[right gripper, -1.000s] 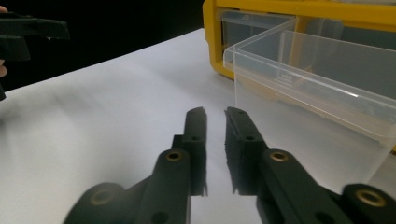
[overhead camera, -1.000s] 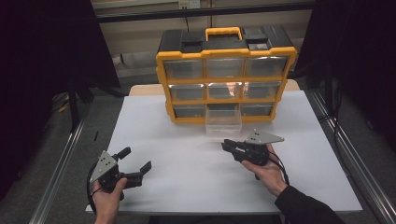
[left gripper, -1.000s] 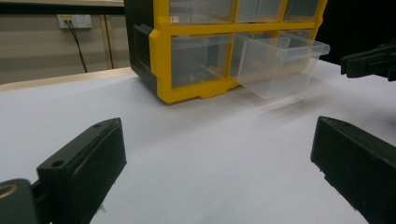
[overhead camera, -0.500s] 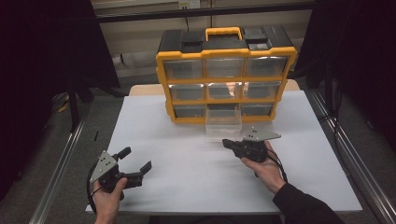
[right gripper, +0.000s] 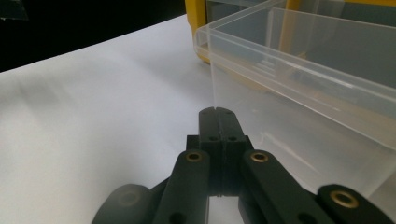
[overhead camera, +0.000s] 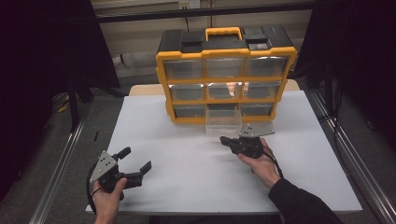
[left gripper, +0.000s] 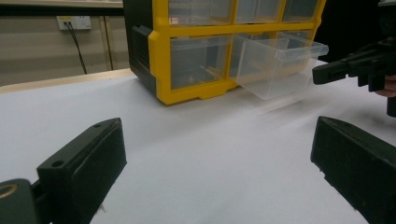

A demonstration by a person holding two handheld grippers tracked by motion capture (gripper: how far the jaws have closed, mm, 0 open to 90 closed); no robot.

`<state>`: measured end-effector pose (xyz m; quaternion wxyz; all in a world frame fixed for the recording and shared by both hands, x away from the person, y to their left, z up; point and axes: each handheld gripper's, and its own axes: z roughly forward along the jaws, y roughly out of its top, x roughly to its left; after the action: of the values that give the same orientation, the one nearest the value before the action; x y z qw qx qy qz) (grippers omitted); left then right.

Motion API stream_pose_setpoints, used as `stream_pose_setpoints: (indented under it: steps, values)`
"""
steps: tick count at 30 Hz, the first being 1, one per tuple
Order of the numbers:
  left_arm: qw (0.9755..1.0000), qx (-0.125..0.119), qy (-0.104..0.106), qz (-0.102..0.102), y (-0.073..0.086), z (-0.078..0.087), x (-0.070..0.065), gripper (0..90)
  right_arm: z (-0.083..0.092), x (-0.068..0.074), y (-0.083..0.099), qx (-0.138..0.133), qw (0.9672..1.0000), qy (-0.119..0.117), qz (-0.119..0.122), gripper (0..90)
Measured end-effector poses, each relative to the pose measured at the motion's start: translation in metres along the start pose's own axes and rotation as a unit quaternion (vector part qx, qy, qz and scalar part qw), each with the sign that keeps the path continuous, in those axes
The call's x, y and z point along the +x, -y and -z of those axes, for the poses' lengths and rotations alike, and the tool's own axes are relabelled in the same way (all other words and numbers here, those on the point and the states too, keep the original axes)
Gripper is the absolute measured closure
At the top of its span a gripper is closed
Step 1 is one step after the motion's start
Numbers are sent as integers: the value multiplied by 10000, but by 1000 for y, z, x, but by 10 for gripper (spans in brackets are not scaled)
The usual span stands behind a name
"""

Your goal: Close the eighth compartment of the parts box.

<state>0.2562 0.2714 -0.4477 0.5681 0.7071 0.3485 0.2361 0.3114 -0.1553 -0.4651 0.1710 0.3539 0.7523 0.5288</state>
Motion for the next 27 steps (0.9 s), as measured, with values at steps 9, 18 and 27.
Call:
stream_pose_setpoints:
  steps: [9,18,27]
  values:
    - [10000,-14,31,15,0,0,0,31,-3,-5,0,-9,10000,80,50,900]
    - [10000,-12,24,16,0,0,-1,31,-9,-10,0,30,9998,168,59,900]
    - [10000,-27,25,-40,0,1,0,34,-17,-13,-4,-49,9997,226,-36,900]
